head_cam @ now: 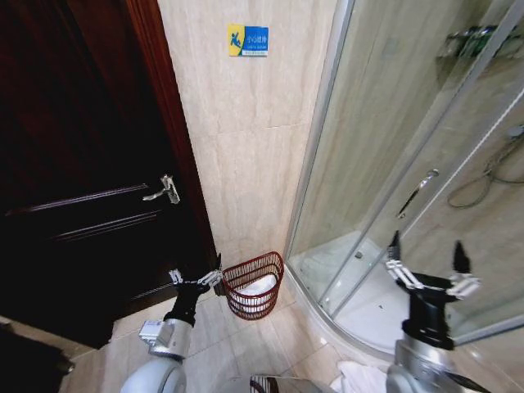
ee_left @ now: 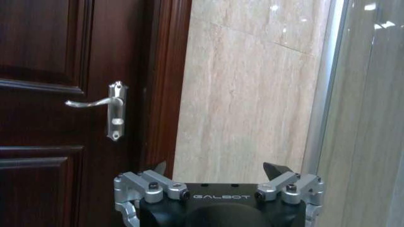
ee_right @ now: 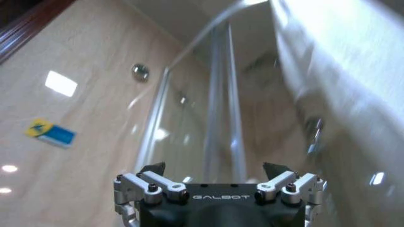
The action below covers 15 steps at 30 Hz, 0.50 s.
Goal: Discard the used towel into the hamper.
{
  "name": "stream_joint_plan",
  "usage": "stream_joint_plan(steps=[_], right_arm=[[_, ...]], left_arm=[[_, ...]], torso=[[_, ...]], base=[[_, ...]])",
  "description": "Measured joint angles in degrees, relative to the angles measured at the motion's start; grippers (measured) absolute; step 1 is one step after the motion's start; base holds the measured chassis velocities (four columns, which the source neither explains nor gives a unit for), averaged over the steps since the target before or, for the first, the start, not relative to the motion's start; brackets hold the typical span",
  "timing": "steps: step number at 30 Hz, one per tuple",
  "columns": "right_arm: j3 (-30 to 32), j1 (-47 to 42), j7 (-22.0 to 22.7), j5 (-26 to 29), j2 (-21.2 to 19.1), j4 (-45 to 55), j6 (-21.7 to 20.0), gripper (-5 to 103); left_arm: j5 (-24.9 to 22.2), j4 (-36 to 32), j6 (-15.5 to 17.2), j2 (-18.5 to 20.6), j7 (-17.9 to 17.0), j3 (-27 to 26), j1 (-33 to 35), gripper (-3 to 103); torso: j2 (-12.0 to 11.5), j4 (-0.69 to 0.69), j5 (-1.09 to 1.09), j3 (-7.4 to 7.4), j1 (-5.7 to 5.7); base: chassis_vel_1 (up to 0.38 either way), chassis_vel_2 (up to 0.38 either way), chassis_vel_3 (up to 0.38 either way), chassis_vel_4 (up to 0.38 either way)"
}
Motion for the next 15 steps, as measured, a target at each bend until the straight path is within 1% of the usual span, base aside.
stream_joint_plan(steps=[1, 2, 6, 7, 10, 15], right_arm=[[4.14, 0.36, 0.08, 1.34, -0.11, 1.07, 0.36, 100], [4.14, 0.36, 0.08, 1.34, -0.11, 1.07, 0.36, 100], [12.93, 0.69, 0.2, 8.49, -1.18, 2.9, -0.65, 100], [12.93, 0.69, 0.2, 8.49, -1.18, 2.9, -0.65, 100], [15.22, -0.48, 0.26, 11.0, -0.71, 3.05, -1.57, 100], [14.98, -0.98, 0.27, 11.0, -0.2, 3.06, -2.06, 100]], left_arm=[[-0.01, 0.01, -0.01, 0.01, 0.0, 0.01, -0.01, 100], [-0.01, 0.01, -0.01, 0.01, 0.0, 0.01, -0.01, 100], [-0.03, 0.04, -0.03, 0.02, -0.02, 0.0, -0.02, 100], [-0.03, 0.04, -0.03, 0.02, -0.02, 0.0, -0.02, 100], [-0.05, 0.05, -0.03, 0.03, -0.03, 0.0, -0.02, 100], [-0.07, 0.07, -0.03, 0.04, -0.03, 0.0, -0.03, 100]], torso=[[0.0, 0.0, 0.0, 0.0, 0.0], [0.0, 0.0, 0.0, 0.0, 0.0], [0.0, 0.0, 0.0, 0.0, 0.0], [0.0, 0.0, 0.0, 0.0, 0.0], [0.0, 0.0, 0.01, 0.0, 0.0], [0.0, 0.0, 0.0, 0.0, 0.0]], base=[[0.0, 0.0, 0.0, 0.0], [0.0, 0.0, 0.0, 0.0], [0.0, 0.0, 0.0, 0.0], [0.0, 0.0, 0.0, 0.0], [0.0, 0.0, 0.0, 0.0], [0.0, 0.0, 0.0, 0.0]])
